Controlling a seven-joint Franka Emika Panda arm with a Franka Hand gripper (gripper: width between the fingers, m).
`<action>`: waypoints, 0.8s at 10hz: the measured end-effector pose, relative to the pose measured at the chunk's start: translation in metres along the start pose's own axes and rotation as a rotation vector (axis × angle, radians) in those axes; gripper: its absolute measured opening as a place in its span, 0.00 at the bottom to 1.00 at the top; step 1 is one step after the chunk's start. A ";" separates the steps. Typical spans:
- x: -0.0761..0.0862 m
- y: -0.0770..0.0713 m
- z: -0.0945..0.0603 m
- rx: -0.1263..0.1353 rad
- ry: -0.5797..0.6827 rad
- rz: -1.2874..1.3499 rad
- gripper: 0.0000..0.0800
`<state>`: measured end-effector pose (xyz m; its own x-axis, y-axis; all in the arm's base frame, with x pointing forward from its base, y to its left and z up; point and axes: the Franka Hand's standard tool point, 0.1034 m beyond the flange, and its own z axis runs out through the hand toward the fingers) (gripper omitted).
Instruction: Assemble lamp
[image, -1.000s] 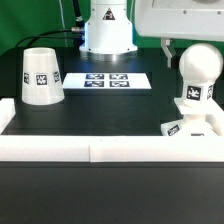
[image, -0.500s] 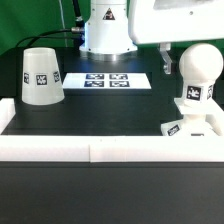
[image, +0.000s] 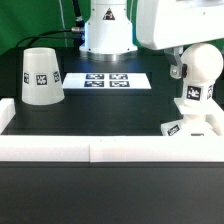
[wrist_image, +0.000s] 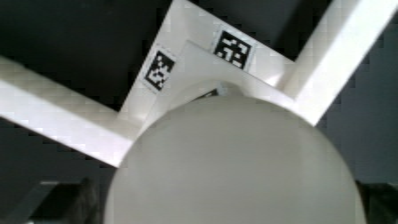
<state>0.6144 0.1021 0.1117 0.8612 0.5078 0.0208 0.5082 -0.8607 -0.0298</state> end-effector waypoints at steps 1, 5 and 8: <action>-0.001 0.000 0.001 -0.003 -0.006 -0.040 0.87; -0.001 0.000 0.001 -0.016 -0.015 -0.278 0.87; 0.002 0.003 -0.002 -0.033 0.010 -0.408 0.87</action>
Offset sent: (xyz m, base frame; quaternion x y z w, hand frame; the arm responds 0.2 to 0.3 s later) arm 0.0016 0.0047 0.0024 -0.0033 -0.0048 -0.1324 0.9912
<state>0.6176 0.1002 0.1139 0.5892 0.8073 0.0339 0.8074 -0.5898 0.0146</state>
